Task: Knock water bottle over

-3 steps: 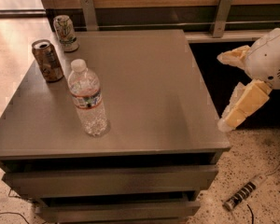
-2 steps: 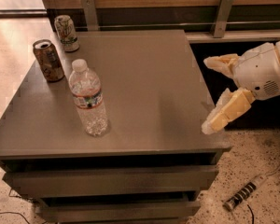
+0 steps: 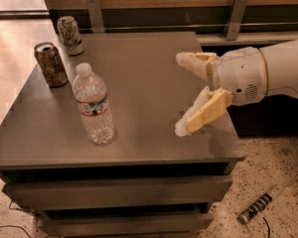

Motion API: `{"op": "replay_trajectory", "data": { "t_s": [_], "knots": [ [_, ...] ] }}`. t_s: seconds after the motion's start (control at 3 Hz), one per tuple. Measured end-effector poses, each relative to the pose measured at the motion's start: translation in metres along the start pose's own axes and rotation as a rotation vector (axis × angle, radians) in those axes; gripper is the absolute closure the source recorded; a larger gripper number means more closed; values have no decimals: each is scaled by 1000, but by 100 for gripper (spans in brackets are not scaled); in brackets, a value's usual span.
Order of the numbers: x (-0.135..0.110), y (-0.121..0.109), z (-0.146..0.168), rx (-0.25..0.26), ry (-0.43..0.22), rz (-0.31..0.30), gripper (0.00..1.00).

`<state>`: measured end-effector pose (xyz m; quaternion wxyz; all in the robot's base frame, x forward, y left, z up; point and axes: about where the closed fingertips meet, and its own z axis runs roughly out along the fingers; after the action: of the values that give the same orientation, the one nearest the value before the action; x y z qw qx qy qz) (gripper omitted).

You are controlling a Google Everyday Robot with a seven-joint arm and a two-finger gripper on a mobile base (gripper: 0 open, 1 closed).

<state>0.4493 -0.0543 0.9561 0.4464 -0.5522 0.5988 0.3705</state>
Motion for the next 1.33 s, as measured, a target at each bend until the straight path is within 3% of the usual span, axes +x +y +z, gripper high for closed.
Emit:
{"op": "replay_trajectory", "data": {
  "t_s": [0.67,1.33],
  "knots": [
    [3,-12,24,-15,-35,-4,0],
    [6,-16,77,-37,-133,-15,0]
  ]
}}
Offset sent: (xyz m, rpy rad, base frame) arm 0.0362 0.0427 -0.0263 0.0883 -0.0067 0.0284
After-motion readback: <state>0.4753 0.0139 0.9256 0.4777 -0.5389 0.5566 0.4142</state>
